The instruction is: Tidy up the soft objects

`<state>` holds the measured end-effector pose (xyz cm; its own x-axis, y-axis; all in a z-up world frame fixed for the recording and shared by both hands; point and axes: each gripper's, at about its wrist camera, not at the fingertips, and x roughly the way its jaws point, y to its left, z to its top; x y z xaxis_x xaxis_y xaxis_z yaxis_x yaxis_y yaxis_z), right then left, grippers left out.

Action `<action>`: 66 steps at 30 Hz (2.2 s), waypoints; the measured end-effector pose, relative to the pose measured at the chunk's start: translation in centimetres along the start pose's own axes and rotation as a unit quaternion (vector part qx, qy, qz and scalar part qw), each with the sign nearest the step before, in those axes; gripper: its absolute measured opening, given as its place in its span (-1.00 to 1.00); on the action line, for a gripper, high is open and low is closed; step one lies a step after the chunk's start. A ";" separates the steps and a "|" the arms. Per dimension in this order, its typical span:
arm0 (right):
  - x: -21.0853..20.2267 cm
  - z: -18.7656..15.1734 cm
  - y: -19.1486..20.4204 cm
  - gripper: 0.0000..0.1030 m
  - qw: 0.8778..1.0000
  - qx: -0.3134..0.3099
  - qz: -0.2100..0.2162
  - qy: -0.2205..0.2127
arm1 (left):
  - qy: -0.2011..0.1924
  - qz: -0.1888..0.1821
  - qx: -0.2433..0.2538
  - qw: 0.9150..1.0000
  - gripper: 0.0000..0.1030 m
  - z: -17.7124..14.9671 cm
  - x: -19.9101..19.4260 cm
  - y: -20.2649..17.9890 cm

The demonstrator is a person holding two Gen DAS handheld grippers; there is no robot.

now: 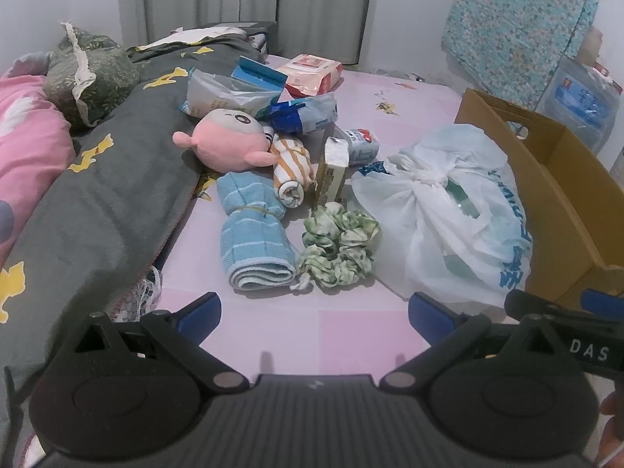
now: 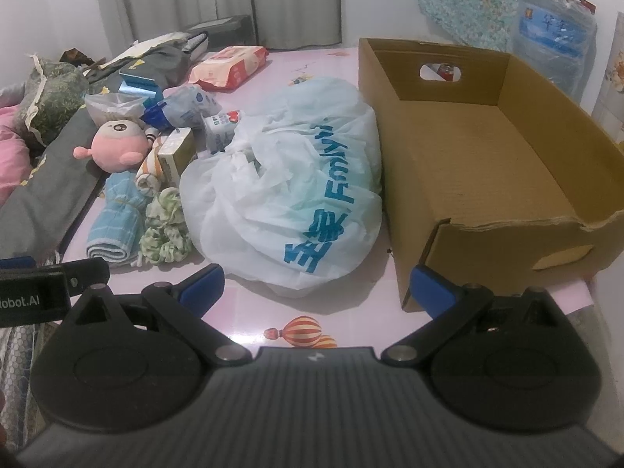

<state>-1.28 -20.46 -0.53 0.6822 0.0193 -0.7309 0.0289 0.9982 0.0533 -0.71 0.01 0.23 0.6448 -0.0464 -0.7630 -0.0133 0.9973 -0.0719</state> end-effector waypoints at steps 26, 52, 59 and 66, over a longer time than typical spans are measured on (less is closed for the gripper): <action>0.2 0.0 -0.1 0.98 1.000 0.000 0.002 0.004 | 0.003 0.000 0.003 1.000 0.99 0.0 0.3 -0.1; 0.4 0.0 -0.1 0.98 1.000 0.000 0.002 0.004 | 0.005 0.002 0.006 1.000 0.99 0.2 0.3 -0.1; 0.3 0.0 -0.1 0.98 1.000 0.000 0.002 0.004 | 0.005 0.002 0.006 1.000 0.99 0.1 0.4 -0.1; 0.4 0.0 0.0 0.98 1.000 0.000 0.001 0.003 | 0.006 0.003 0.004 1.000 0.99 -0.1 0.6 0.1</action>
<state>-1.02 -20.50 -0.79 0.6771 0.0212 -0.7356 0.0279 0.9981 0.0544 -0.40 0.11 -0.35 0.6361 -0.0405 -0.7706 -0.0121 0.9980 -0.0624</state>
